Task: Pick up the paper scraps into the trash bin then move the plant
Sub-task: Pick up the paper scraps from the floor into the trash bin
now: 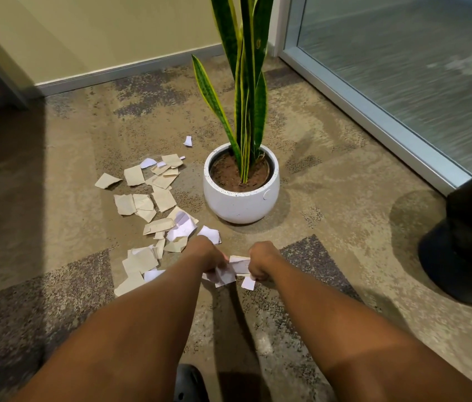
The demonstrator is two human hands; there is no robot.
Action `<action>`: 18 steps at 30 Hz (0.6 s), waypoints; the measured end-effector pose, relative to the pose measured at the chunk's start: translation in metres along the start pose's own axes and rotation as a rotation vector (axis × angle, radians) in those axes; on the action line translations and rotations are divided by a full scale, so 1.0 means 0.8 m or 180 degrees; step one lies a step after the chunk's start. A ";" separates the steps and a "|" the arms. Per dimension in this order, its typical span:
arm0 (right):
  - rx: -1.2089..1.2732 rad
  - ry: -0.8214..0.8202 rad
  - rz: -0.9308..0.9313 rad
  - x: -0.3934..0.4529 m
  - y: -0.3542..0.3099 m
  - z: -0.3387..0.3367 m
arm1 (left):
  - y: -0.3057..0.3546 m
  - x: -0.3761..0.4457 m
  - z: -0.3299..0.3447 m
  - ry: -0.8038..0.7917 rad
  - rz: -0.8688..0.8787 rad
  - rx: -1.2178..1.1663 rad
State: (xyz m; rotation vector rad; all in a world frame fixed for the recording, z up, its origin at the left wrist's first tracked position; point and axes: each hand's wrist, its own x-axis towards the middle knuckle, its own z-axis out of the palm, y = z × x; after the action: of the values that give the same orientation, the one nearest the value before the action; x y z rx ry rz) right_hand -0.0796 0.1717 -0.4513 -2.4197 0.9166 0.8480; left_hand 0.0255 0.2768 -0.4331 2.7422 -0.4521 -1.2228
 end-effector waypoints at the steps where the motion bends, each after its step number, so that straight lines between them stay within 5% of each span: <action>1: 0.0019 -0.0014 -0.0007 -0.002 0.004 -0.001 | 0.003 -0.002 0.000 -0.0036 -0.0046 -0.0043; 18: 0.1340 0.1170 0.0679 -0.065 0.127 -0.076 | 0.146 -0.052 0.015 0.0050 0.0668 -0.0831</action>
State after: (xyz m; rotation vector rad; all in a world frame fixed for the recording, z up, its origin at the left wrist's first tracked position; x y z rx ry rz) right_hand -0.1577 0.0901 -0.3885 -2.1588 1.3539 0.2330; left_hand -0.0365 0.1788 -0.3863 2.4160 -0.5225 -1.1200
